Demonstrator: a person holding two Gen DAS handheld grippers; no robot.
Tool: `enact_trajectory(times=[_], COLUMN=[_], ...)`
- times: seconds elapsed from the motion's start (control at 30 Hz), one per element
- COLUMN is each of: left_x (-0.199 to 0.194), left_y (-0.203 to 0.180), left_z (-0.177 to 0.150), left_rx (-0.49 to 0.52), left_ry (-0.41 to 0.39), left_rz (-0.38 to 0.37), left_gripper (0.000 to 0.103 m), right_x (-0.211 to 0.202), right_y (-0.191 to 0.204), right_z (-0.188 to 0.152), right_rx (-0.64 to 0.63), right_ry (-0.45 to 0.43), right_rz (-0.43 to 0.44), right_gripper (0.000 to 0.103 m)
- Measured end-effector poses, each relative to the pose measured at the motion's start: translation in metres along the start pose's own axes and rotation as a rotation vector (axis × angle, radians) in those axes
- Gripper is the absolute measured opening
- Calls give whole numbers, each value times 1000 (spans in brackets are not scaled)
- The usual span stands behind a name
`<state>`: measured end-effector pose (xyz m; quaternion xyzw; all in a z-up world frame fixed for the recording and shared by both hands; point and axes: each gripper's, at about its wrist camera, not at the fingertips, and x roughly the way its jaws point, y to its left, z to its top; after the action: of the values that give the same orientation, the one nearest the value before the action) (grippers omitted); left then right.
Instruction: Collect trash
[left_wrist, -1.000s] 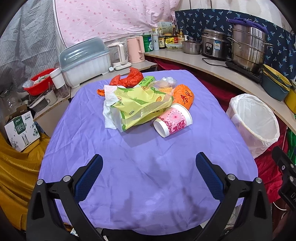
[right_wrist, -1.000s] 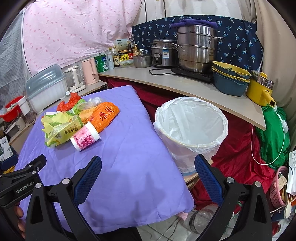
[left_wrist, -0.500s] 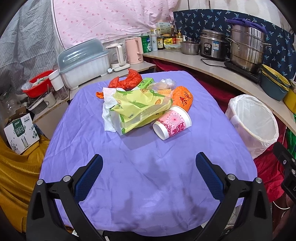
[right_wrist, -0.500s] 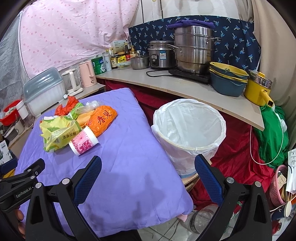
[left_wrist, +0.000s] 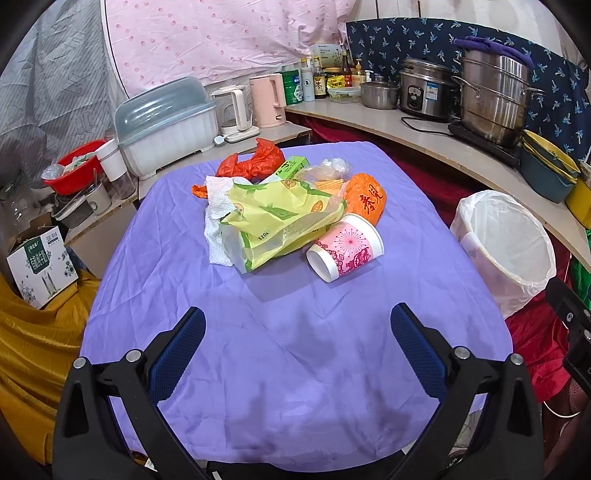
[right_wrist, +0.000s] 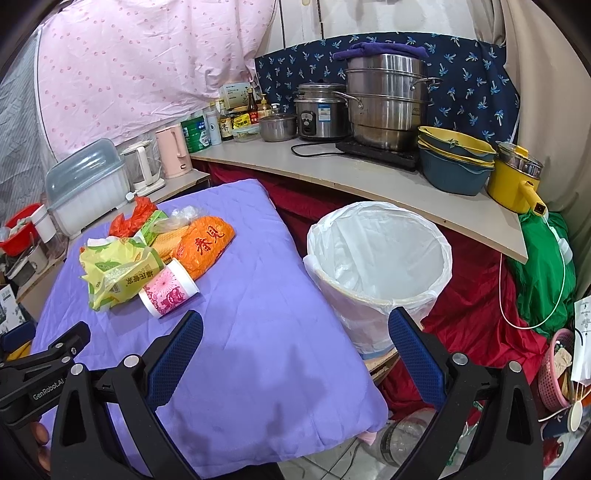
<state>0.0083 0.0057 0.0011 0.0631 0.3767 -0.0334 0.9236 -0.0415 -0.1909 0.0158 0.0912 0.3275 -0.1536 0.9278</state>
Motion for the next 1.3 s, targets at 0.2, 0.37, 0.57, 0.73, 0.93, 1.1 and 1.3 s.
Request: enact_trajectory(times=[0.2,0.37,0.57,0.73,0.93,1.1,1.3], left_x=[1,4,7,15,25,38,65], left_y=[-1,0,-2,0,8,25,49], left_z=[3,10,14,22,26,33,48], left_rx=[3,1,0,-7,-25,-87,-165], left_ry=[5,10,14,26,32,31,52], left_rz=[-6,-10,-10,-13,-34,-67,-83], left_gripper=[96,96,96,96,96,96,96], right_x=[3,6,7,16,30,46,76], right_y=[0,-1,0,0,3,10,30], right_z=[4,7,8,14,17,20,33], right_rx=[8,11,11,6,13,15,9], right_ry=[0,0,1,8,15,29,49], right_rz=[-9,-13,-11,-8,-7,2,55], right_gripper=[96,96,96,96,96,96,96])
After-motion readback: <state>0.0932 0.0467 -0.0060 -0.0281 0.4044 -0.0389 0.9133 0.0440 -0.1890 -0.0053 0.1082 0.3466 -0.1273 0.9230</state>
